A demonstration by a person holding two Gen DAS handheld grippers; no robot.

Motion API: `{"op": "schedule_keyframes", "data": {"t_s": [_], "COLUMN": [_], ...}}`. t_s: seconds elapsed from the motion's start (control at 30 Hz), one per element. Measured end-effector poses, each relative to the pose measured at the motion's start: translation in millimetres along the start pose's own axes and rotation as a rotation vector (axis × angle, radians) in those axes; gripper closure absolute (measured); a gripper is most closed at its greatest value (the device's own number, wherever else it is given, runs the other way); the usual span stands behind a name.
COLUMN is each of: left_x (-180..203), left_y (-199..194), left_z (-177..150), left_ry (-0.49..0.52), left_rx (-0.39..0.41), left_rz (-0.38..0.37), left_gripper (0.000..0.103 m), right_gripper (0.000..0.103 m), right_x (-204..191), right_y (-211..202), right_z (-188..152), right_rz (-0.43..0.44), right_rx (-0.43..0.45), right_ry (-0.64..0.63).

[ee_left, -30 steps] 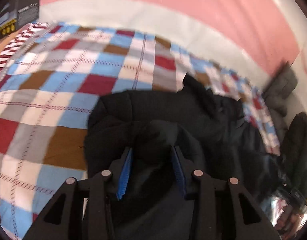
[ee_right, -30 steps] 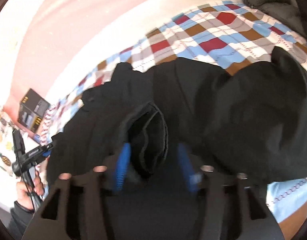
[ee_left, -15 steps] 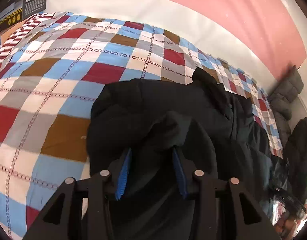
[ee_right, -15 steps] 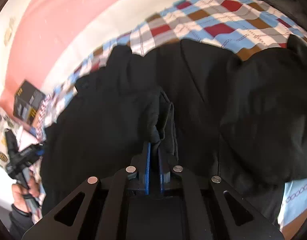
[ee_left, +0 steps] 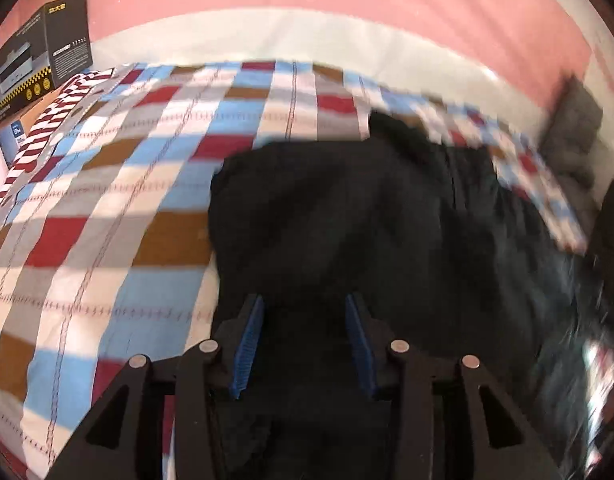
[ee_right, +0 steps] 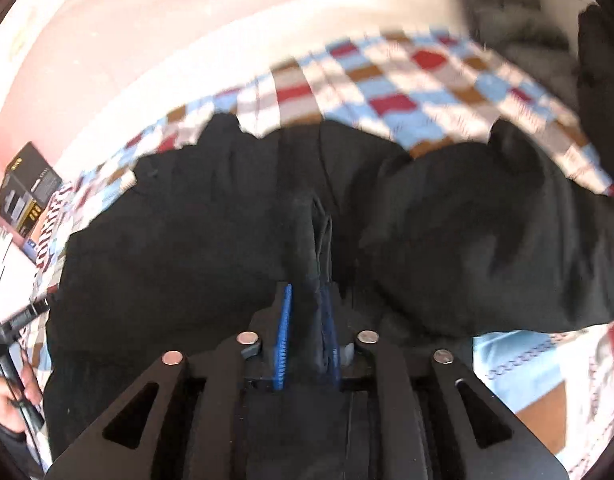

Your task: Fold large clothes

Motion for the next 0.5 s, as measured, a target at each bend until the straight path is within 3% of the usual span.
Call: {"op": "schedule_keyframes", "data": {"t_s": [0.07,0.17,0.27,0.4,0.43,0.5], "left_x": [-1,-1,9,33,37,47], "left_y": [15,7,-29,-76,-85,-110], "left_z": [-10,-7,-10,-40,-48,-72], "left_ry": [0.032,-0.024,-0.065,-0.016,-0.01,0.007], "left_rx": [-0.065,-0.093,-0.048,-0.017,-0.012,0.001], "left_rz": [0.05,0.055,-0.015,-0.047,-0.051,-0.054], "left_gripper": [0.058,0.06,0.06,0.06,0.06,0.06], "right_gripper": [0.081,0.081,0.081,0.08,0.078,0.058], "right_x": [-2,-1,-2,-1,3,10], "right_y": [6,38,2,-49,-66,-90], "right_z": [-5,-18,-19,-35,-43,-56], "right_rz": [-0.002,-0.061,-0.027,-0.004,0.006,0.018], "right_rx": [-0.03,-0.204,-0.129,-0.07,-0.059,-0.046], "right_ry": [-0.005,-0.035,-0.026,-0.039,-0.03,-0.007]}}
Point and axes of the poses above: each gripper's, at about its wrist camera, not at the fingertips, and y roughly the way its jaws point, x to its right, z to its top, the point moved 3 cm from there along y, roughly the way its jaws point, and after that the axes turned 5 degrees about -z, right-handed, at the moved point
